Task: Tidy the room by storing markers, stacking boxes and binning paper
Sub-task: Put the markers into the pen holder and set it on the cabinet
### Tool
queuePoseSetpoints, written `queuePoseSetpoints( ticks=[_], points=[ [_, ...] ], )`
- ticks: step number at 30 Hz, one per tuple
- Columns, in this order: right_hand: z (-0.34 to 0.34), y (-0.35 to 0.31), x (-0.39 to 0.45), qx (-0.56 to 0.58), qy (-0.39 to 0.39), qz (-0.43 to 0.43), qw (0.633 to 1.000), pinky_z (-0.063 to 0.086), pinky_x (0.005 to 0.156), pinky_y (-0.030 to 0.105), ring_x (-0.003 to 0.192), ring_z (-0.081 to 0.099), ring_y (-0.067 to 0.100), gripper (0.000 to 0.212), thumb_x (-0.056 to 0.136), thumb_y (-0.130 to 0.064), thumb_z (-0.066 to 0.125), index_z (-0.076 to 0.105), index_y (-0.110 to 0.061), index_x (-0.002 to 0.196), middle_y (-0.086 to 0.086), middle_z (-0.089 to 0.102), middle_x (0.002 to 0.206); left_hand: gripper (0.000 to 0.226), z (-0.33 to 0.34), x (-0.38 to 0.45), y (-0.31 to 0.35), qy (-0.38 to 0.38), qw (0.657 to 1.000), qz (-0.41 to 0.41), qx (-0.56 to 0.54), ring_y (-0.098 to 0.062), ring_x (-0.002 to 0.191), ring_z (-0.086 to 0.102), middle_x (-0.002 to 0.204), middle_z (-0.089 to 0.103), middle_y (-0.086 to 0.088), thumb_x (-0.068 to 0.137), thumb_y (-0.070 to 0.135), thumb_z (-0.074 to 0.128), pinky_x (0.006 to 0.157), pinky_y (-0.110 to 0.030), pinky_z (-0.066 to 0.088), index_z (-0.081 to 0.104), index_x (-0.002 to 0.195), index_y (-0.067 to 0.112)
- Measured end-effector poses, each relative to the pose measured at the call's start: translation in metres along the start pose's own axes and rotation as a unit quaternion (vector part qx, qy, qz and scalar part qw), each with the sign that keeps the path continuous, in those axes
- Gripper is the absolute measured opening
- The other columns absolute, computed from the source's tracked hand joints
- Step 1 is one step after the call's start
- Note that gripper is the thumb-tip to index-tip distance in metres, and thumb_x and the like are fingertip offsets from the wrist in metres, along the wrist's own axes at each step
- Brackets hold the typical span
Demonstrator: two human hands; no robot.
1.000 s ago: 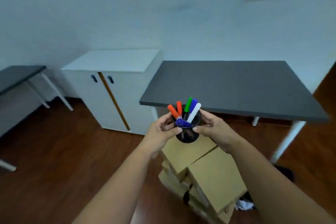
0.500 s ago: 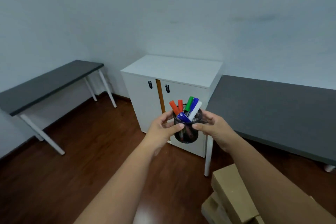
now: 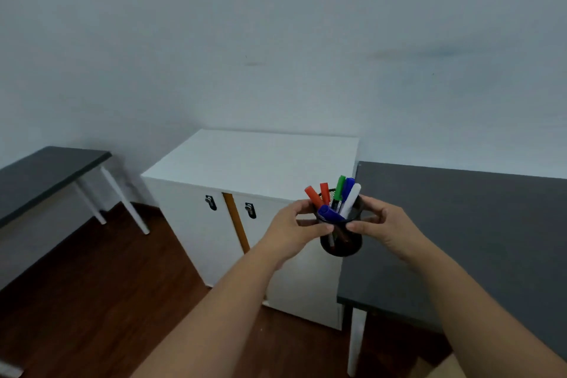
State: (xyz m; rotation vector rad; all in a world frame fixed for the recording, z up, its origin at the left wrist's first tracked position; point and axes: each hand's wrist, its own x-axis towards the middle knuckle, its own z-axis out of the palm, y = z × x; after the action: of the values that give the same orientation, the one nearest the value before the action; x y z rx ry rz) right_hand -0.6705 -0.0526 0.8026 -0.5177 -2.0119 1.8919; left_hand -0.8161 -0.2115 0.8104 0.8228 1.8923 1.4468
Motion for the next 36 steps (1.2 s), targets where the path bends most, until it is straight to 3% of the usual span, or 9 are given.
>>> queuePoseSetpoints(
  ticks=[7, 12, 14, 17, 24, 26, 28, 29, 36],
  points=[
    [-0.055, 0.000, 0.098, -0.034, 0.086, 0.034, 0.995, 0.050, 0.070, 0.014, 0.087, 0.070, 0.000, 0.064, 0.075, -0.008, 0.080, 0.058, -0.043, 0.123, -0.023, 0.071, 0.108, 0.047, 0.004, 0.140, 0.017, -0.063, 0.997, 0.010, 0.037, -0.005, 0.091, 0.070, 0.116, 0.066, 0.017, 0.076, 0.018, 0.081, 0.074, -0.019, 0.050, 0.064, 0.118, 0.031],
    [-0.102, 0.021, 0.152, -0.056, 0.151, 0.085, 0.983, 0.044, 0.101, 0.036, 0.114, 0.060, 0.012, 0.067, 0.076, -0.007, 0.079, 0.056, -0.028, 0.136, -0.013, 0.063, 0.129, 0.037, 0.022, 0.234, 0.016, -0.146, 0.989, -0.016, 0.011, -0.010, 0.100, 0.068, 0.114, 0.070, 0.010, 0.081, 0.007, 0.075, 0.085, -0.024, 0.052, 0.069, 0.114, 0.022],
    [-0.118, 0.029, 0.176, -0.058, 0.167, 0.113, 0.978, 0.048, 0.092, 0.034, 0.119, 0.055, 0.014, 0.066, 0.078, -0.002, 0.076, 0.055, -0.024, 0.137, -0.009, 0.057, 0.136, 0.026, 0.028, 0.272, 0.014, -0.174, 0.984, -0.036, 0.001, -0.008, 0.098, 0.066, 0.108, 0.071, 0.009, 0.085, 0.005, 0.071, 0.074, -0.017, 0.053, 0.073, 0.101, 0.025],
    [-0.139, 0.040, 0.219, -0.037, 0.180, 0.150, 0.971, 0.047, 0.073, 0.024, 0.095, 0.064, 0.012, 0.062, 0.078, 0.013, 0.064, 0.058, -0.016, 0.133, -0.001, 0.059, 0.133, 0.027, 0.041, 0.330, 0.007, -0.216, 0.971, -0.090, -0.050, -0.017, 0.105, 0.067, 0.109, 0.072, -0.005, 0.089, -0.003, 0.062, 0.082, -0.022, 0.056, 0.072, 0.094, 0.021],
    [-0.185, 0.079, 0.334, -0.025, 0.276, 0.228, 0.933, 0.049, 0.074, 0.024, 0.092, 0.062, 0.019, 0.058, 0.079, 0.022, 0.051, 0.060, -0.005, 0.129, 0.012, 0.065, 0.119, 0.039, 0.077, 0.453, -0.011, -0.195, 0.950, -0.216, -0.115, -0.026, 0.108, 0.063, 0.115, 0.066, -0.013, 0.095, -0.001, 0.050, 0.103, -0.038, 0.048, 0.078, 0.072, 0.015],
    [-0.194, 0.095, 0.358, -0.020, 0.297, 0.250, 0.921, 0.050, 0.072, 0.023, 0.091, 0.061, 0.017, 0.055, 0.080, 0.022, 0.049, 0.060, -0.004, 0.127, 0.012, 0.065, 0.114, 0.031, 0.087, 0.482, -0.016, -0.168, 0.940, -0.245, -0.165, -0.034, 0.118, 0.058, 0.127, 0.061, -0.017, 0.100, 0.020, 0.050, 0.107, -0.042, 0.044, 0.080, 0.094, 0.015],
    [-0.203, 0.109, 0.376, -0.014, 0.315, 0.266, 0.911, 0.048, 0.067, 0.022, 0.082, 0.058, 0.014, 0.053, 0.080, 0.022, 0.047, 0.062, -0.003, 0.124, 0.014, 0.066, 0.111, 0.052, 0.096, 0.509, -0.017, -0.164, 0.927, -0.270, -0.203, -0.041, 0.131, 0.047, 0.144, 0.050, -0.019, 0.101, 0.045, 0.042, 0.111, -0.046, 0.038, 0.046, 0.143, 0.015],
    [-0.207, 0.116, 0.384, -0.010, 0.325, 0.273, 0.905, 0.047, 0.065, 0.022, 0.080, 0.058, 0.014, 0.053, 0.080, 0.022, 0.047, 0.061, -0.003, 0.125, 0.015, 0.066, 0.111, 0.065, 0.100, 0.523, -0.018, -0.168, 0.922, -0.279, -0.209, -0.042, 0.135, 0.042, 0.148, 0.045, -0.019, 0.099, 0.054, 0.039, 0.114, -0.048, 0.034, 0.030, 0.151, 0.017],
    [-0.223, 0.147, 0.415, 0.005, 0.333, 0.288, 0.898, 0.051, 0.071, 0.027, 0.082, 0.060, 0.017, 0.047, 0.077, 0.021, 0.048, 0.068, -0.002, 0.112, 0.016, 0.068, 0.102, 0.084, 0.122, 0.563, -0.019, -0.205, 0.900, -0.322, -0.210, -0.035, 0.147, 0.023, 0.160, 0.025, -0.014, 0.092, 0.071, 0.028, 0.118, -0.044, 0.022, 0.018, 0.155, 0.017]
  ],
)
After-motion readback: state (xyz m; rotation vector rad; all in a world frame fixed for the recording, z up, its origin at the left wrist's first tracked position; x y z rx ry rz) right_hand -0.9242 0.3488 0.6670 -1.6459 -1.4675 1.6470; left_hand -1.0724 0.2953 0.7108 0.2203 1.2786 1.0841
